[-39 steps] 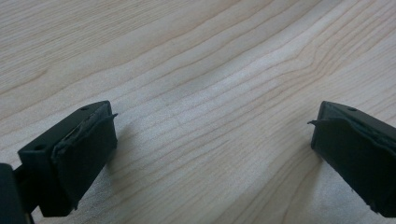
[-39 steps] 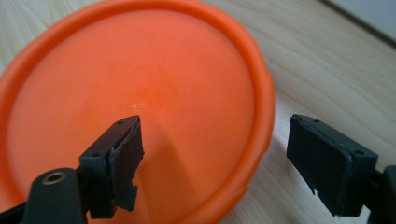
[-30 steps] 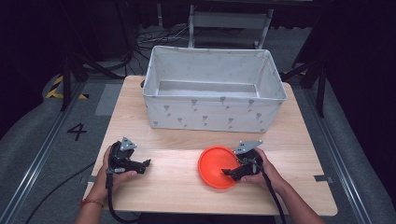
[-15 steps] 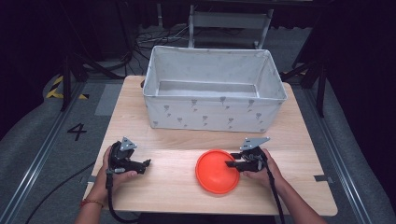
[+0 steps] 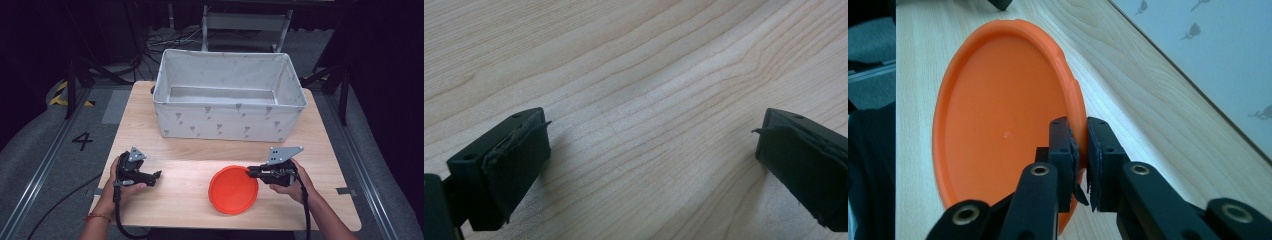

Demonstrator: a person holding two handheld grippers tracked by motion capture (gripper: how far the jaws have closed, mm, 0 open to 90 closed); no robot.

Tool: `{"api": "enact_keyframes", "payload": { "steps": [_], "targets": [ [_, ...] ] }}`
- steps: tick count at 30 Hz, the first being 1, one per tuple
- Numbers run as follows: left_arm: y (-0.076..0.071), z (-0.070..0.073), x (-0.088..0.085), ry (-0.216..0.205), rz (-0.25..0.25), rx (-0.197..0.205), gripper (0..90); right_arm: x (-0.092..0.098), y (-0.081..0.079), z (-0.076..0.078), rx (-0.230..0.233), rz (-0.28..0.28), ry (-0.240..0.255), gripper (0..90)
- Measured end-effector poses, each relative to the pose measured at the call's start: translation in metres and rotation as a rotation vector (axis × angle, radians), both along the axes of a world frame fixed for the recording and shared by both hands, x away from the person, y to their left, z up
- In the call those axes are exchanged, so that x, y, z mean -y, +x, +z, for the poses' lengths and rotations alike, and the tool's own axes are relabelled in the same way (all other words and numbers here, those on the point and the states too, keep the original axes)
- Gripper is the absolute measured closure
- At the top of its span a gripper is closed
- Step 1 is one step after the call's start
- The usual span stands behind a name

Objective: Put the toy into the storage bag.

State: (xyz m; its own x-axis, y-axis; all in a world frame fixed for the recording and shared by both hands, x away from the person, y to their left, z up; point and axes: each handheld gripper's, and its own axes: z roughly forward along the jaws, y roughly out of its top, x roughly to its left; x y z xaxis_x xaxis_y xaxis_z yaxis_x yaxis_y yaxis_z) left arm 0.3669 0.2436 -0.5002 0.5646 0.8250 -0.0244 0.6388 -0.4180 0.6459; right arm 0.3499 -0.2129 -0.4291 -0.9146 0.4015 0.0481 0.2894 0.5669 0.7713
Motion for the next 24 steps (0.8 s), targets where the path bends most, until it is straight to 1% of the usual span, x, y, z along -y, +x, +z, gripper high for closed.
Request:
{"api": "enact_keyframes", "payload": {
  "steps": [1, 5, 8, 12, 13, 16, 19, 22, 23, 24],
  "targets": [
    [0.0, 0.0, 0.0, 0.0, 0.0, 0.0, 1.4, 0.0, 0.0, 0.0, 0.0, 0.0, 0.0, 82.6],
    [0.0, 0.0, 0.0, 0.0, 0.0, 0.001, 1.3, -0.003, -0.008, 0.011, 0.041, 0.015, -0.036, 82.6],
    [0.0, 0.0, 0.0, 0.0, 0.0, 0.001, 1.4, -0.003, -0.01, 0.018, 0.054, 0.026, -0.055, 82.7],
    [0.0, 0.0, 0.0, 0.0, 0.0, 0.001, 1.4, 0.0, -0.011, 0.029, 0.078, 0.017, -0.085, 82.7],
    [0.0, 0.0, 0.0, 0.0, 0.0, 0.001, 1.4, 0.0, -0.011, 0.029, 0.078, 0.017, -0.085, 82.7],
    [0.0, 0.0, 0.0, 0.0, 0.0, 0.001, 1.4, 0.003, -0.012, 0.038, 0.097, 0.014, -0.109, 82.7],
    [0.0, 0.0, 0.0, 0.0, 0.0, 0.001, 1.4, 0.009, -0.014, 0.049, 0.122, 0.006, -0.145, 82.7],
    [0.0, 0.0, 0.0, 0.0, 0.0, 0.0, 1.4, 0.016, -0.015, 0.058, 0.139, -0.008, -0.161, 82.7],
    [0.0, 0.0, 0.0, 0.0, 0.0, 0.001, 1.4, 0.021, -0.015, 0.064, 0.149, -0.021, -0.168, 82.7],
    [0.0, 0.0, 0.0, 0.0, 0.0, 0.001, 1.4, 0.021, -0.015, 0.064, 0.149, -0.021, -0.168, 82.7]
  ]
}}
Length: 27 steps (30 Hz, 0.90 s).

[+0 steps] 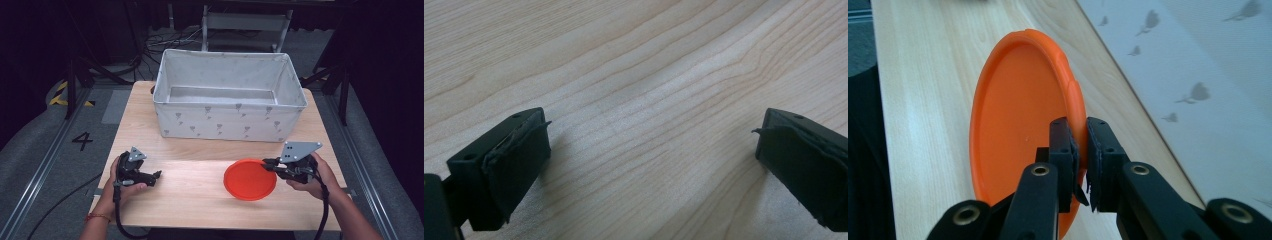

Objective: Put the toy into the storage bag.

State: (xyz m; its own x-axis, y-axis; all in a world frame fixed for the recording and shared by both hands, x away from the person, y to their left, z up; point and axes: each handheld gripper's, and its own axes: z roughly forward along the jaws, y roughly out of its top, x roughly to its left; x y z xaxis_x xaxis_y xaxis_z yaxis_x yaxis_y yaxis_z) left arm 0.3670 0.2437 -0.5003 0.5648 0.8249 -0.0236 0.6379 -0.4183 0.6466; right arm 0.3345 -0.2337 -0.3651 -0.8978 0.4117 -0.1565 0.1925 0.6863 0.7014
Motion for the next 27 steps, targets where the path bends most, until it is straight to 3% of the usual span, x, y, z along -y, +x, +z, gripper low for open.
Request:
{"api": "enact_keyframes", "payload": {
  "steps": [6, 10, 17, 27],
  "targets": [
    [0.0, 0.0, 0.0, 0.0, 0.0, -0.001, 1.4, 0.017, -0.001, 0.014, 0.018, -0.031, -0.009, 82.7],
    [0.0, 0.0, 0.0, 0.0, 0.0, -0.001, 1.4, 0.029, 0.001, 0.018, 0.006, -0.043, 0.008, 82.6],
    [0.0, 0.0, 0.0, 0.0, 0.0, -0.001, 1.3, 0.043, 0.005, 0.028, 0.018, -0.084, -0.038, 82.6],
    [0.0, 0.0, 0.0, 0.0, 0.0, -0.001, 1.3, 0.062, 0.01, 0.066, 0.044, -0.117, -0.064, 82.6]
  ]
}}
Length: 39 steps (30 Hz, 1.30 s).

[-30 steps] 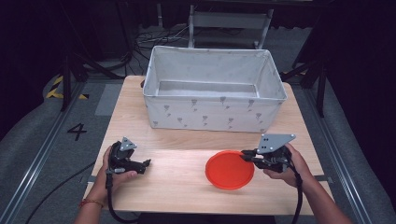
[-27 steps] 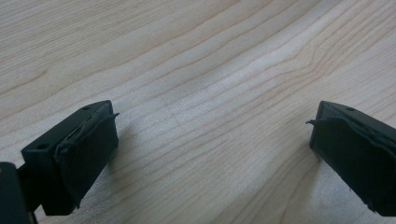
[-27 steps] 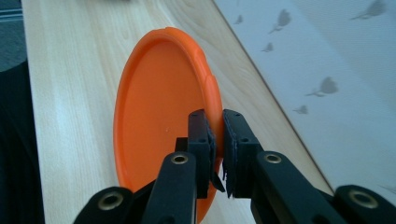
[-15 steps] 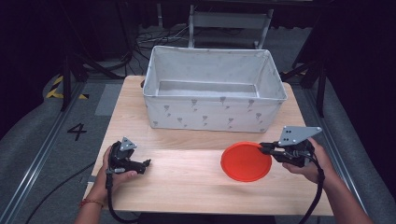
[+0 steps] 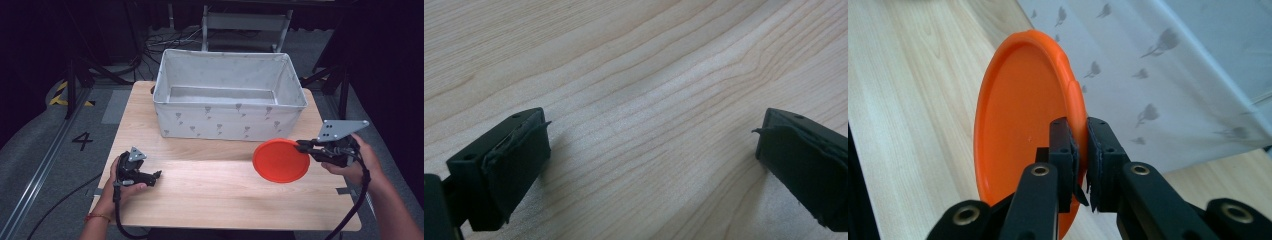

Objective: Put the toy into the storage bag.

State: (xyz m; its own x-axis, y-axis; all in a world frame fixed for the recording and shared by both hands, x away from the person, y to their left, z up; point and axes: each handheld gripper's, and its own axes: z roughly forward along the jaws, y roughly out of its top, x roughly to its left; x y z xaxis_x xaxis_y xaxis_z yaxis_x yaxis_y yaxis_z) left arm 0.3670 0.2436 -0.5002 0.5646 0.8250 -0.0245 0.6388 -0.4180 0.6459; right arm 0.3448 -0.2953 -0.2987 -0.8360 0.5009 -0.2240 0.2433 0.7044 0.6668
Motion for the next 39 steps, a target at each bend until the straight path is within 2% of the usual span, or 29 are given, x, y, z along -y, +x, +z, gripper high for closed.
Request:
{"api": "enact_keyframes", "payload": {
  "steps": [9, 11, 17, 20, 22, 26, 30, 39],
  "targets": [
    [0.0, 0.0, 0.0, 0.0, 0.0, 0.0, 1.3, 0.002, 0.009, 0.031, 0.031, -0.002, -0.005, 82.7],
    [0.0, 0.0, 0.0, 0.0, 0.0, 0.0, 1.3, -0.001, 0.01, 0.037, 0.033, -0.002, 0.005, 82.7],
    [0.0, 0.0, 0.0, 0.0, 0.0, 0.0, 1.3, -0.011, 0.017, 0.049, 0.042, -0.007, -0.018, 82.7],
    [0.0, 0.0, 0.0, 0.001, 0.001, 0.001, 1.3, -0.019, 0.02, 0.054, 0.041, 0.0, -0.047, 82.7],
    [0.0, 0.0, 0.0, 0.001, 0.001, 0.001, 1.5, -0.022, 0.021, 0.061, 0.049, 0.003, -0.043, 82.7],
    [0.0, 0.0, 0.0, 0.001, 0.0, 0.002, 1.5, -0.024, 0.023, 0.073, 0.08, 0.003, -0.04, 82.6],
    [-0.001, 0.0, 0.0, -0.002, 0.005, 0.004, 1.6, -0.024, 0.025, 0.084, 0.108, 0.001, -0.011, 82.6],
    [-0.001, 0.0, 0.0, -0.002, 0.005, 0.005, 1.7, -0.022, 0.035, 0.107, 0.165, -0.011, -0.001, 82.6]
  ]
}}
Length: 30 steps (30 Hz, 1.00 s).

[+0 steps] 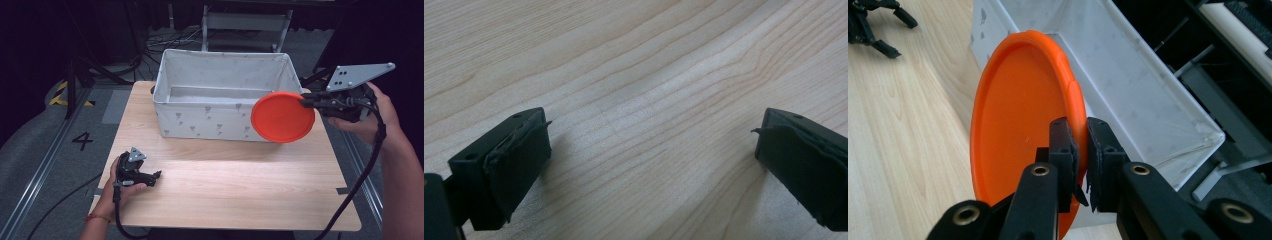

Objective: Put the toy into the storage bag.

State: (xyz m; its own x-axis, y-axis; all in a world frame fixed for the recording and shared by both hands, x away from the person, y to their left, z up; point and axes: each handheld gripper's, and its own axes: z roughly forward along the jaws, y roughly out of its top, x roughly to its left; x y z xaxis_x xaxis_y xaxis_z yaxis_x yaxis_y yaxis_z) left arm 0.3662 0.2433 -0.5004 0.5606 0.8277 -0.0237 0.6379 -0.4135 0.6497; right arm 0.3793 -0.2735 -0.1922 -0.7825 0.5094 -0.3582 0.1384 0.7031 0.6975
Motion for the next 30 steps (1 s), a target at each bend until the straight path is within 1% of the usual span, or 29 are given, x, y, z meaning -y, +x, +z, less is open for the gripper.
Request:
{"api": "enact_keyframes", "payload": {
  "steps": [2, 5, 10, 11, 12, 16, 17, 19, 20, 21, 22, 24, 25, 27, 28, 29, 30],
  "targets": [
    [0.0, 0.0, 0.0, 0.0, 0.0, 0.0, 1.7, 0.001, 0.003, 0.005, 0.015, -0.007, 0.004, 82.6],
    [0.0, 0.0, 0.0, 0.0, 0.0, 0.0, 1.7, 0.003, 0.008, 0.011, 0.025, -0.016, 0.025, 82.6],
    [0.0, 0.0, 0.0, 0.0, 0.0, 0.0, 1.7, 0.003, 0.026, 0.017, 0.036, -0.055, 0.034, 82.6],
    [0.0, 0.0, 0.0, 0.0, 0.0, 0.0, 1.7, 0.003, 0.03, 0.018, 0.034, -0.063, 0.043, 82.6],
    [0.0, 0.0, 0.0, 0.0, 0.0, 0.0, 1.7, 0.002, 0.035, 0.018, 0.029, -0.072, 0.057, 82.6],
    [0.0, 0.0, 0.0, 0.0, -0.001, 0.0, 1.7, 0.0, 0.05, 0.018, 0.03, -0.101, 0.06, 82.6],
    [0.0, 0.0, 0.0, 0.0, -0.001, 0.0, 1.7, 0.0, 0.05, 0.018, 0.03, -0.101, 0.06, 82.6],
    [0.0, 0.0, 0.0, 0.0, -0.001, 0.0, 1.7, -0.001, 0.056, 0.017, 0.028, -0.112, 0.054, 82.6],
    [0.0, 0.0, 0.0, 0.001, -0.001, 0.0, 1.7, -0.001, 0.062, 0.016, 0.028, -0.128, 0.049, 82.6],
    [0.0, 0.0, 0.0, 0.001, -0.001, 0.0, 1.7, -0.001, 0.062, 0.016, 0.028, -0.128, 0.049, 82.6],
    [0.0, 0.0, 0.0, 0.0, 0.0, 0.0, 1.7, -0.001, 0.068, 0.014, 0.03, -0.138, 0.054, 82.6],
    [0.0, 0.0, 0.0, 0.0, 0.0, 0.0, 1.7, -0.001, 0.071, 0.014, 0.035, -0.146, 0.061, 82.6],
    [0.0, 0.0, 0.0, 0.0, 0.0, 0.0, 1.7, 0.0, 0.075, 0.014, 0.029, -0.152, 0.075, 82.6],
    [0.0, 0.0, 0.0, 0.0, 0.0, 0.0, 1.7, 0.0, 0.08, 0.013, 0.034, -0.164, 0.077, 82.6],
    [0.0, 0.0, 0.0, 0.0, 0.0, 0.0, 1.7, 0.0, 0.087, 0.012, 0.026, -0.17, 0.093, 82.6],
    [0.0, 0.0, 0.0, 0.0, 0.0, 0.0, 1.7, -0.001, 0.09, 0.011, 0.028, -0.177, 0.089, 82.6],
    [0.0, 0.0, 0.0, 0.0, 0.0, 0.0, 1.7, -0.001, 0.09, 0.011, 0.028, -0.177, 0.089, 82.6]
  ]
}}
